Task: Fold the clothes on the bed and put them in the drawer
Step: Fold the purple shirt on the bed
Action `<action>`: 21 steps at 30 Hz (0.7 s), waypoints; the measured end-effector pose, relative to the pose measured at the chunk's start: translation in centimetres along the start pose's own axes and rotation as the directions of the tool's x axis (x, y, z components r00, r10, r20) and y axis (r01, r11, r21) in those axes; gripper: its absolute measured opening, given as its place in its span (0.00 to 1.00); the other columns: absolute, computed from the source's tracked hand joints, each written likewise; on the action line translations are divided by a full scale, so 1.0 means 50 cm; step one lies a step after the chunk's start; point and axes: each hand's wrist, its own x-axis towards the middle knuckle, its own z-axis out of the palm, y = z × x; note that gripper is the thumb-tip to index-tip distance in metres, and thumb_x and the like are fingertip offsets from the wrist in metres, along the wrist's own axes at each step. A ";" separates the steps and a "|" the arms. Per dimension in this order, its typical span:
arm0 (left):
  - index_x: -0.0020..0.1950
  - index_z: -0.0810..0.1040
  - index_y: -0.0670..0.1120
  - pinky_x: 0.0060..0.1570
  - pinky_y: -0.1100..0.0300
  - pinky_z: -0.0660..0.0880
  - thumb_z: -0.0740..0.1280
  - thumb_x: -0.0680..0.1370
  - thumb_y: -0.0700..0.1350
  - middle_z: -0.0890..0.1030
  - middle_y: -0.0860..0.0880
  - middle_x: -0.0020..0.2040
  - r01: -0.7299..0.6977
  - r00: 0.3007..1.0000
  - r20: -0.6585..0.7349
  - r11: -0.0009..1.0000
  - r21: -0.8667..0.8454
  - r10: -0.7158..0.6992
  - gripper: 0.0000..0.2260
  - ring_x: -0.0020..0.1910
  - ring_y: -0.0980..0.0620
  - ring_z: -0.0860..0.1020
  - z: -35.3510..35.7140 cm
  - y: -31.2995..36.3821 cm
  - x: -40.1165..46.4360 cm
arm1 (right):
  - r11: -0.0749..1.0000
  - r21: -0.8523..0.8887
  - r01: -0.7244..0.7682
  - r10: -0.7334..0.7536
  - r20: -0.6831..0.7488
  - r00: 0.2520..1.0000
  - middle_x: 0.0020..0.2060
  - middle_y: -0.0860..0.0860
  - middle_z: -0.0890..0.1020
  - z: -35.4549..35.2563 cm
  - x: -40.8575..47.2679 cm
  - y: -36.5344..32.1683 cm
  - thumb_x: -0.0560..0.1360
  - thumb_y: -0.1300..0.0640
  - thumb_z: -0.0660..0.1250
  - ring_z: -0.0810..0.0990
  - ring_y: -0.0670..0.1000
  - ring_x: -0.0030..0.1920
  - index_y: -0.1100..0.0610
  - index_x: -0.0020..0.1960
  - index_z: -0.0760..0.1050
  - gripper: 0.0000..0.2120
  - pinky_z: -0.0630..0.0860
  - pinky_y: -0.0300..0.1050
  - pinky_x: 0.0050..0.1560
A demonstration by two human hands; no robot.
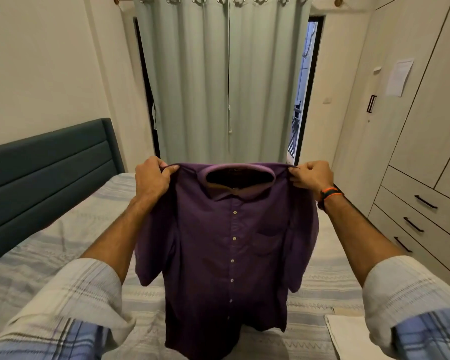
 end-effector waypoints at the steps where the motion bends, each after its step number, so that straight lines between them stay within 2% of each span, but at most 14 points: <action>1: 0.39 0.74 0.44 0.41 0.55 0.72 0.72 0.75 0.52 0.80 0.46 0.38 -0.010 1.000 0.000 1.000 0.018 0.010 0.14 0.40 0.47 0.78 0.001 -0.002 -0.001 | 1.000 -0.026 0.002 -0.002 0.002 1.000 0.38 0.60 0.86 -0.001 -0.002 0.005 0.71 0.58 0.76 0.86 0.57 0.41 0.57 0.32 0.79 0.11 0.84 0.55 0.47; 4: 0.39 0.74 0.44 0.42 0.56 0.70 0.71 0.76 0.51 0.79 0.45 0.38 -0.006 1.000 0.007 0.999 0.054 0.006 0.13 0.40 0.47 0.75 0.005 -0.007 -0.009 | 0.996 -0.087 0.009 -0.007 0.027 1.000 0.35 0.55 0.86 -0.003 0.010 0.028 0.70 0.54 0.77 0.86 0.56 0.40 0.55 0.28 0.78 0.14 0.84 0.56 0.49; 7: 0.42 0.75 0.43 0.43 0.56 0.70 0.70 0.77 0.50 0.78 0.46 0.39 0.007 1.000 -0.019 1.000 0.004 -0.007 0.12 0.41 0.47 0.75 0.007 -0.005 -0.002 | 0.988 -0.123 0.097 -0.099 -0.013 0.995 0.33 0.50 0.86 0.000 0.017 0.019 0.68 0.48 0.76 0.86 0.54 0.41 0.53 0.30 0.80 0.13 0.82 0.56 0.52; 10: 0.46 0.75 0.42 0.43 0.57 0.70 0.68 0.79 0.50 0.78 0.46 0.42 -0.012 0.999 -0.042 0.999 -0.053 0.010 0.11 0.43 0.49 0.75 0.006 0.000 0.005 | 0.979 -0.121 0.166 -0.176 -0.079 0.981 0.37 0.51 0.86 0.010 0.001 -0.003 0.73 0.50 0.73 0.85 0.54 0.44 0.51 0.32 0.79 0.12 0.81 0.54 0.54; 13: 0.47 0.75 0.42 0.44 0.59 0.69 0.67 0.79 0.49 0.78 0.46 0.43 0.005 1.000 -0.015 0.999 -0.039 -0.006 0.11 0.43 0.50 0.75 0.008 -0.008 -0.002 | 0.983 -0.139 0.123 -0.125 -0.004 0.992 0.36 0.50 0.86 0.018 0.006 0.021 0.71 0.48 0.73 0.85 0.54 0.44 0.52 0.32 0.80 0.12 0.81 0.56 0.55; 15: 0.47 0.75 0.42 0.45 0.58 0.69 0.67 0.79 0.50 0.78 0.45 0.43 0.030 0.999 -0.031 0.999 -0.044 -0.031 0.11 0.44 0.49 0.75 0.012 -0.019 -0.007 | 0.985 -0.131 0.110 -0.106 0.034 0.994 0.34 0.49 0.86 0.022 0.024 0.049 0.69 0.47 0.73 0.86 0.53 0.43 0.48 0.32 0.82 0.09 0.81 0.56 0.54; 19: 0.47 0.75 0.43 0.45 0.58 0.69 0.67 0.80 0.50 0.79 0.45 0.44 0.036 0.997 -0.065 0.997 -0.074 -0.041 0.11 0.44 0.49 0.75 0.012 -0.026 0.001 | 0.975 -0.136 0.175 -0.186 -0.070 0.980 0.36 0.51 0.86 0.029 -0.019 0.011 0.73 0.51 0.72 0.85 0.53 0.43 0.51 0.32 0.79 0.12 0.81 0.54 0.54; 21: 0.46 0.74 0.43 0.45 0.57 0.70 0.67 0.80 0.50 0.79 0.45 0.44 0.033 0.998 -0.048 0.997 -0.066 -0.036 0.10 0.44 0.49 0.75 0.012 -0.029 0.006 | 0.972 -0.152 0.181 -0.193 -0.071 0.979 0.37 0.51 0.86 0.033 -0.025 0.005 0.74 0.52 0.72 0.85 0.54 0.44 0.51 0.32 0.78 0.12 0.80 0.53 0.55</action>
